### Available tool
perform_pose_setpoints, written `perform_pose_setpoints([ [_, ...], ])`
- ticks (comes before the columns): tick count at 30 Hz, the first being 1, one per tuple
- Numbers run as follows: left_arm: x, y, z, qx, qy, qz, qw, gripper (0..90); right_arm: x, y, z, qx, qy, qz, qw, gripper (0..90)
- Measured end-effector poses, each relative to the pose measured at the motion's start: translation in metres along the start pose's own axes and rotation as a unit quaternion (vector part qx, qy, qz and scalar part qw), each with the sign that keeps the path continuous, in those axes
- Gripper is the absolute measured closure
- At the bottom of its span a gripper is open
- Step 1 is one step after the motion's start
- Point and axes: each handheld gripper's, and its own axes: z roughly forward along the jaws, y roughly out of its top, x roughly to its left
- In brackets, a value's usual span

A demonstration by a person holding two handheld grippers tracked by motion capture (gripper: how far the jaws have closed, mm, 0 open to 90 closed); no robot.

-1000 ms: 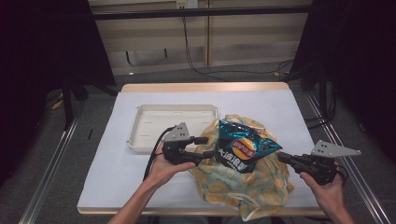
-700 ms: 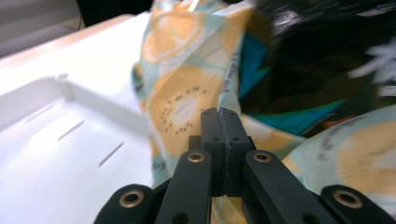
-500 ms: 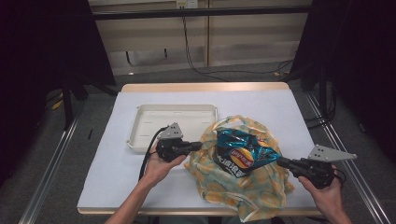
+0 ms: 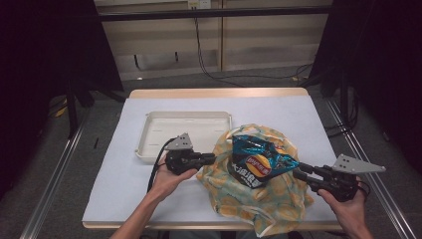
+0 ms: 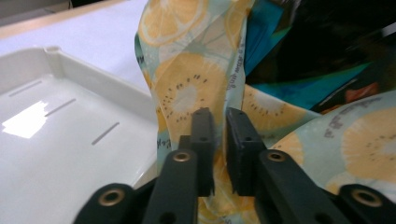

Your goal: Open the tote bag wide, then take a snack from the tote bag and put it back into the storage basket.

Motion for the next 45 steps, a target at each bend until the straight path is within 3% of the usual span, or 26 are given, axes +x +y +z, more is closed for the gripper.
perform_pose_setpoints([
  [1, -0.001, 0.001, -0.002, -0.003, 0.000, 0.000, 1.0000, 71.5, 0.003, 0.000, -0.002, -0.010, -0.005, -0.003, 0.9999, 52.2],
  [2, -0.002, 0.003, -0.004, -0.006, 0.004, 0.002, 1.0000, 71.5, 0.003, 0.000, -0.002, -0.010, -0.005, -0.003, 0.9999, 52.2],
  [3, -0.005, 0.006, -0.007, -0.013, 0.006, 0.005, 0.9999, 65.6, 0.004, 0.000, -0.005, -0.017, -0.006, -0.002, 0.9998, 44.3],
  [8, -0.012, 0.014, -0.013, -0.026, 0.005, 0.011, 0.9996, 57.0, 0.005, -0.001, -0.014, -0.034, -0.017, 0.010, 0.9992, 34.9],
  [13, -0.019, 0.021, -0.019, -0.041, 0.000, 0.016, 0.9990, 48.8, 0.008, -0.002, -0.020, -0.040, -0.022, 0.008, 0.9989, 29.9],
  [16, -0.021, 0.025, -0.020, -0.044, 0.001, 0.012, 0.9990, 39.7, 0.015, -0.002, -0.025, -0.041, -0.036, 0.010, 0.9985, 25.7],
  [18, -0.023, 0.028, -0.020, -0.054, -0.010, 0.014, 0.9984, 39.3, 0.027, -0.004, -0.029, -0.039, -0.030, 0.002, 0.9988, 19.7],
  [20, -0.024, 0.029, -0.021, -0.047, -0.010, 0.020, 0.9986, 37.8, 0.029, -0.006, -0.030, -0.040, -0.033, 0.003, 0.9987, 18.2],
  [22, -0.026, 0.030, -0.019, -0.057, -0.015, 0.019, 0.9981, 32.8, 0.034, -0.012, -0.033, -0.040, -0.040, 0.007, 0.9983, 9.5],
  [26, -0.031, 0.038, -0.016, -0.071, -0.024, 0.017, 0.9970, 29.0, 0.034, -0.014, -0.031, -0.039, -0.034, 0.007, 0.9986, 8.8],
  [33, -0.037, 0.066, -0.005, -0.084, -0.049, 0.046, 0.9942, 31.1, 0.033, -0.015, -0.026, -0.031, -0.025, 0.007, 0.9992, 8.7],
  [36, -0.037, 0.077, 0.002, -0.069, -0.048, 0.060, 0.9947, 28.6, 0.032, -0.015, -0.024, -0.027, -0.024, 0.007, 0.9993, 8.7],
  [40, -0.033, 0.083, 0.012, -0.090, -0.059, 0.056, 0.9926, 25.9, 0.031, -0.016, -0.025, -0.026, -0.023, 0.007, 0.9994, 8.8],
  [44, -0.029, 0.088, 0.023, -0.084, -0.073, 0.058, 0.9921, 23.2, 0.029, -0.017, -0.025, -0.024, -0.024, 0.009, 0.9994, 8.8],
  [45, -0.031, 0.090, 0.028, -0.089, -0.082, 0.058, 0.9909, 22.9, 0.029, -0.017, -0.025, -0.025, -0.027, 0.013, 0.9993, 8.8],
])
